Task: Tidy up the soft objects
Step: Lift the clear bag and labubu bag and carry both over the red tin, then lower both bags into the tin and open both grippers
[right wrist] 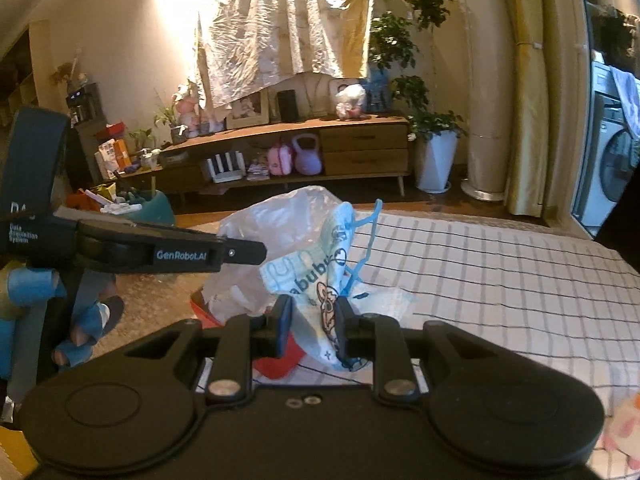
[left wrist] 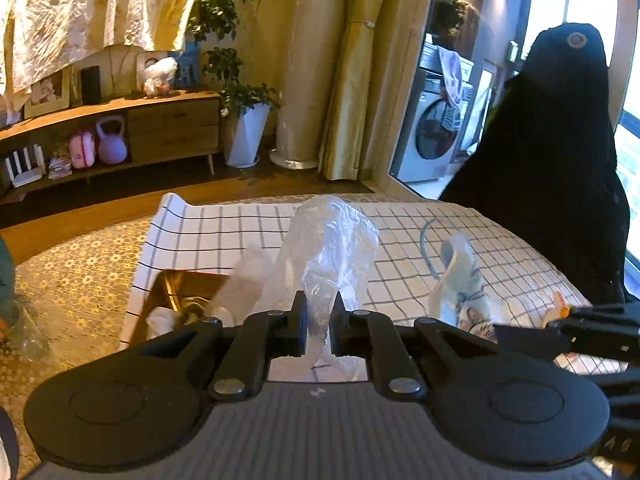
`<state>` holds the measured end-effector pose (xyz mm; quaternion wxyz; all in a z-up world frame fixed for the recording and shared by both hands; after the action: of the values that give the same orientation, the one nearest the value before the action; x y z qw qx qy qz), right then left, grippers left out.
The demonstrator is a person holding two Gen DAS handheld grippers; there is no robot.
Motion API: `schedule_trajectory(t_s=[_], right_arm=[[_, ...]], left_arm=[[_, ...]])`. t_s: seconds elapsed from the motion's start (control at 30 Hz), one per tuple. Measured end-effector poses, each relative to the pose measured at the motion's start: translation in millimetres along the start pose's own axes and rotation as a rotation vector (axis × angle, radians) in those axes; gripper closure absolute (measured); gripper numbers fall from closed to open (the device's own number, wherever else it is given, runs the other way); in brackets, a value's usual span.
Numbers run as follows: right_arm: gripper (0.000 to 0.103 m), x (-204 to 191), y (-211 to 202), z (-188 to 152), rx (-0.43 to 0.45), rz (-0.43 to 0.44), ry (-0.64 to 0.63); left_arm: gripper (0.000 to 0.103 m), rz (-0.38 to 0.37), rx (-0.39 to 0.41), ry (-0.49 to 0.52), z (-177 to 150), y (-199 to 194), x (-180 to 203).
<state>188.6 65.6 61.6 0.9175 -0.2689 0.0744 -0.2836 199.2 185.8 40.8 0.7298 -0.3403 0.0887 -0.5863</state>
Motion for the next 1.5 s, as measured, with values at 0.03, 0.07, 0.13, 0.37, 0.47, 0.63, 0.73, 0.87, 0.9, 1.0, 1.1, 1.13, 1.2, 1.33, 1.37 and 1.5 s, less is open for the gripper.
schedule_trajectory(t_s=[0.03,0.07,0.13,0.37,0.47,0.63,0.73,0.87,0.9,1.0,1.1,1.13,1.2,1.33,1.37,1.5], right_arm=[[0.081,-3.3,3.3,0.9,-0.001,0.007,-0.002],[0.081,-7.1,8.2,3.5,-0.003,0.013,-0.004],[0.081,-15.3,19.0,6.7,-0.008,0.02,-0.012],[0.082,-34.4,62.2,11.4,-0.048,0.049,-0.01],[0.082,-39.7,80.3,9.5,-0.073,0.057,-0.005],[0.082,-50.2,107.8,5.7,-0.108,0.081,0.01],[0.082,-54.0,121.3,1.5,-0.129,0.084,0.011],[0.082,-57.9,139.0,-1.5,-0.151,0.094,0.024],[0.082,-59.4,143.1,-2.7,-0.158,0.097,0.028],[0.082,-62.3,154.7,-6.5,-0.179,0.098,0.027],[0.082,-66.2,165.2,-9.5,-0.196,0.098,0.019],[0.082,-67.6,168.6,-10.3,-0.201,0.1,0.018],[0.082,-70.5,173.5,-12.7,-0.212,0.099,0.012],[0.082,-74.8,182.0,-20.7,-0.234,0.1,-0.001],[0.082,-73.5,183.9,-21.5,-0.238,0.098,-0.005],[0.082,-71.5,191.5,-28.2,-0.258,0.089,-0.006]], left_arm=[[0.092,0.003,0.0,-0.003,2.6,0.5,-4.8],[0.093,0.008,0.002,-0.006,5.2,1.7,-8.6],[0.093,0.02,0.002,-0.018,11.3,4.7,-19.8],[0.093,0.057,-0.02,-0.041,19.4,23.3,-53.8],[0.093,0.078,-0.03,-0.047,19.8,32.0,-70.0],[0.093,0.107,-0.053,-0.047,14.4,46.9,-88.0],[0.093,0.128,-0.075,-0.043,8.8,58.6,-97.0],[0.092,0.14,-0.108,-0.045,-0.6,73.3,-105.7],[0.092,0.141,-0.114,-0.047,-2.6,76.5,-107.3],[0.092,0.142,-0.132,-0.053,-8.2,85.7,-112.2],[0.092,0.145,-0.147,-0.05,-13.1,94.0,-117.1],[0.092,0.144,-0.153,-0.047,-15.0,96.3,-117.8],[0.092,0.143,-0.16,-0.041,-17.9,99.8,-119.4],[0.092,0.143,-0.183,-0.034,-26.6,108.6,-121.5],[0.092,0.145,-0.19,-0.033,-29.2,110.7,-122.5],[0.092,0.147,-0.216,-0.045,-39.1,119.1,-128.9]])
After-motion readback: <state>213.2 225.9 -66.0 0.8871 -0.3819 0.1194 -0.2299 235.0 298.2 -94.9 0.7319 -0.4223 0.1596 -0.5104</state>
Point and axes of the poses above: each gripper's, at about its wrist camera, not at the fingertips, and y roughly the way its jaws point, x to its right, z to its top, the point moved 9 cm from there along y, roughly the way its jaws point, and after that the axes turned 10 degrees about -y, right-handed, at the moved point
